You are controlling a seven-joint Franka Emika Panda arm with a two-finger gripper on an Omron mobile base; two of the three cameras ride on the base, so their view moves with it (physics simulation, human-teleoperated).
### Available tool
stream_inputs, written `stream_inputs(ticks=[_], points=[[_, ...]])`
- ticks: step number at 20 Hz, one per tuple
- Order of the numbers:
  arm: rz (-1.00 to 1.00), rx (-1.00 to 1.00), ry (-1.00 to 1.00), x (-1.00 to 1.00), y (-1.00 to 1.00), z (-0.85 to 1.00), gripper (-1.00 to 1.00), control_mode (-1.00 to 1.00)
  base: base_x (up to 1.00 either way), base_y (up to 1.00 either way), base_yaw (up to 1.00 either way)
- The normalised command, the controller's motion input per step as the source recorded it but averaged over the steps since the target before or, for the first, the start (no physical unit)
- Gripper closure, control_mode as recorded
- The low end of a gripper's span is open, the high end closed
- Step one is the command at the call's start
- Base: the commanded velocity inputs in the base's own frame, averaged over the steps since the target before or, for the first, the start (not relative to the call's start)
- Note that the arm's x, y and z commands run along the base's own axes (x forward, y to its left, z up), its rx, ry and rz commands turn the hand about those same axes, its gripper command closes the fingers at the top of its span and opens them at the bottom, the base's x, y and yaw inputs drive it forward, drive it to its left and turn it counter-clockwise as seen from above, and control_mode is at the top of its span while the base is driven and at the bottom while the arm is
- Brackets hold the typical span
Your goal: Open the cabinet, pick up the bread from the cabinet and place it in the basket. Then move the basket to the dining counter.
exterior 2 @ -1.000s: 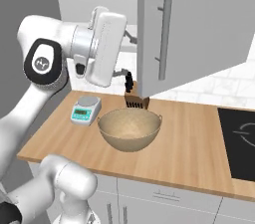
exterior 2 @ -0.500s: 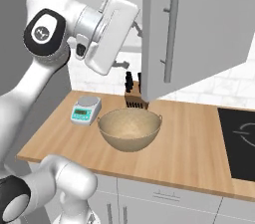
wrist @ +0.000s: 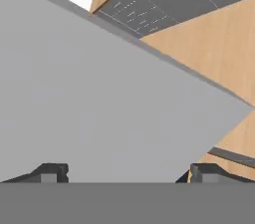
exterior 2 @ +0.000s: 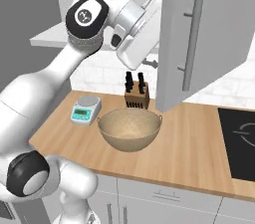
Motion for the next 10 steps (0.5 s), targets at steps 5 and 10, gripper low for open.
stream_inputs(ticks=[5, 10], points=[[-0.15, 0.09, -0.07, 0.0, -1.0, -0.1, -1.0, -1.0, 0.0, 0.0, 0.0], [-0.07, 0.11, -0.07, 0.0, -0.76, -0.01, -1.0, -1.0, 0.0, 0.0, 0.0]])
